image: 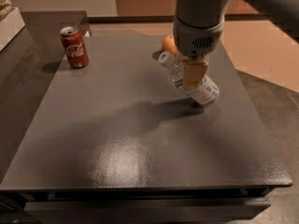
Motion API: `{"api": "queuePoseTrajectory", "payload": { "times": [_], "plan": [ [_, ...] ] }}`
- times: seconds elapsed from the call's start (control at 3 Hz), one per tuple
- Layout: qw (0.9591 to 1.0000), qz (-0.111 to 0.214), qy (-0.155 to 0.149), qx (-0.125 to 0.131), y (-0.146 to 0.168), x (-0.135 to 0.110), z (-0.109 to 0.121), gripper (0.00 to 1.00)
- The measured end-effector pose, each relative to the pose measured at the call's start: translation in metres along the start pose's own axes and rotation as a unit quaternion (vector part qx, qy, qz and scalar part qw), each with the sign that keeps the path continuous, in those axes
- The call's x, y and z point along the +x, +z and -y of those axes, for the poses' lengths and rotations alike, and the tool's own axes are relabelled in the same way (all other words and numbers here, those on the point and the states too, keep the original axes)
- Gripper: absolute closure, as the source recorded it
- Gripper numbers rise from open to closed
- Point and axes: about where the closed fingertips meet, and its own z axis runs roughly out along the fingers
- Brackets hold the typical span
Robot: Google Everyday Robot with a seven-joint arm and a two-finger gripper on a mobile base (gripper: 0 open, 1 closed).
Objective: Knock blue plastic bottle over
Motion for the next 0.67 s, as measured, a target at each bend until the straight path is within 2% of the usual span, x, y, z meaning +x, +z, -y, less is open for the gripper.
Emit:
{"api": "queuePoseTrajectory", "payload": {
  "times": [0.33,0.67],
  "plan": [
    [1.0000,0.003,0.000,0.007,0.0000,-0.0016,0.0029,0.00],
    [1.0000,0.003,0.000,0.007,0.0000,-0.0016,0.0029,0.00]
  ]
}}
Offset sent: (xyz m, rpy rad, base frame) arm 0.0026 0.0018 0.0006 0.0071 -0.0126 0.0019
